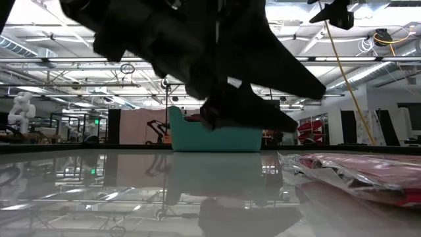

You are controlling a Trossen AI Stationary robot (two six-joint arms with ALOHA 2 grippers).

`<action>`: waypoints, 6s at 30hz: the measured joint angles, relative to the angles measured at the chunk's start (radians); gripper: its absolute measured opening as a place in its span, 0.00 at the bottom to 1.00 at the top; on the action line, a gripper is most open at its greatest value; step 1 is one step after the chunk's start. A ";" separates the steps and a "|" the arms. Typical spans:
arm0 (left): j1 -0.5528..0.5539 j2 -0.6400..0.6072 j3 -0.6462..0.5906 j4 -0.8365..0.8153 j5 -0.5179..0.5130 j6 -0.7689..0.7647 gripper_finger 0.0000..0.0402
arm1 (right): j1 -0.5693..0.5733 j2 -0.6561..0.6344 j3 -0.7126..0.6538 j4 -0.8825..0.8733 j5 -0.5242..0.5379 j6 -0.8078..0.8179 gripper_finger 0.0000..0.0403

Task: Sort popcorn bags into baskets
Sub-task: Put the popcorn bag into the green bin, then return to Home Position

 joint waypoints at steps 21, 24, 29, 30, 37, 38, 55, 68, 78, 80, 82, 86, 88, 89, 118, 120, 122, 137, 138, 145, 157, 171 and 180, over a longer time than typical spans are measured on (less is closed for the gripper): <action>-0.037 0.215 0.152 0.061 0.015 0.092 0.42 | 0.000 -0.048 -0.255 0.194 -0.058 0.143 0.49; -0.021 0.215 0.152 0.031 0.034 0.119 0.29 | 0.000 -0.046 -0.256 0.220 -0.056 0.143 0.49; 0.018 0.214 0.152 -0.004 0.118 0.177 0.04 | 0.000 -0.038 -0.256 0.271 -0.027 0.143 0.49; 0.028 0.214 0.151 0.006 0.132 0.174 0.03 | 0.000 -0.035 -0.256 0.277 -0.025 0.143 0.49; 0.097 0.133 0.145 -0.067 0.117 0.271 0.01 | 0.000 -0.033 -0.256 0.280 -0.025 0.186 0.49; 0.108 0.110 0.145 -0.090 0.116 0.288 0.01 | 0.000 -0.034 -0.256 0.281 -0.025 0.195 0.49; 0.387 -0.327 0.146 -0.498 0.132 0.665 0.00 | 0.000 -0.070 -0.256 0.328 0.132 0.269 0.49; 0.788 -0.508 0.148 -0.555 0.268 0.816 0.00 | 0.001 -0.076 -0.256 0.453 0.156 0.196 0.49; 1.066 -0.479 0.148 -0.549 0.484 0.883 0.00 | 0.002 -0.073 -0.256 0.453 0.168 0.220 0.49; 1.112 -0.458 0.148 -0.558 0.531 0.884 0.00 | 0.002 -0.073 -0.256 0.453 0.186 0.226 0.49; 1.146 -0.442 0.148 -0.552 0.562 0.883 0.00 | 0.002 -0.072 -0.256 0.453 0.198 0.232 0.49; 1.199 -0.403 0.148 -0.552 0.643 0.892 0.00 | 0.002 -0.067 -0.256 0.453 0.224 0.247 0.49; 1.212 -0.380 0.148 -0.558 0.683 0.895 0.00 | 0.002 -0.066 -0.256 0.453 0.234 0.248 0.49; 1.217 -0.367 0.148 -0.561 0.702 0.894 0.00 | 0.002 -0.066 -0.256 0.454 0.235 0.249 0.49; 1.222 -0.322 0.148 -0.539 0.362 0.807 0.37 | 0.002 -0.038 -0.256 0.616 0.284 -0.006 0.47; 1.220 -0.352 0.148 -0.556 0.362 0.729 0.38 | 0.002 -0.031 -0.256 0.629 0.283 -0.052 0.45; 1.209 -0.388 0.149 -0.587 0.366 0.675 0.37 | 0.002 -0.025 -0.256 0.634 0.283 -0.095 0.41; 0.902 -0.735 0.149 -0.896 0.369 0.549 0.01 | 0.005 -0.066 -0.256 0.631 0.200 -0.332 0.02; 0.874 -0.753 0.149 -0.930 0.339 0.540 0.01 | 0.008 -0.073 -0.256 0.631 0.200 -0.346 0.01; 0.689 -0.856 0.099 -1.006 0.207 0.434 0.01 | 0.047 -0.099 -0.256 0.628 0.205 -0.458 0.00; 0.467 -1.095 -0.320 -0.699 -0.002 0.206 0.00 | 0.132 -0.147 -0.433 0.811 0.207 -0.478 0.00; 0.398 -1.302 -0.796 -0.357 0.037 0.277 0.00 | 0.224 -0.148 -0.896 1.299 0.457 -0.465 0.00; 0.398 -1.387 -0.853 -0.292 0.022 0.493 0.00 | 0.318 -0.148 -1.036 1.414 0.575 -0.516 0.00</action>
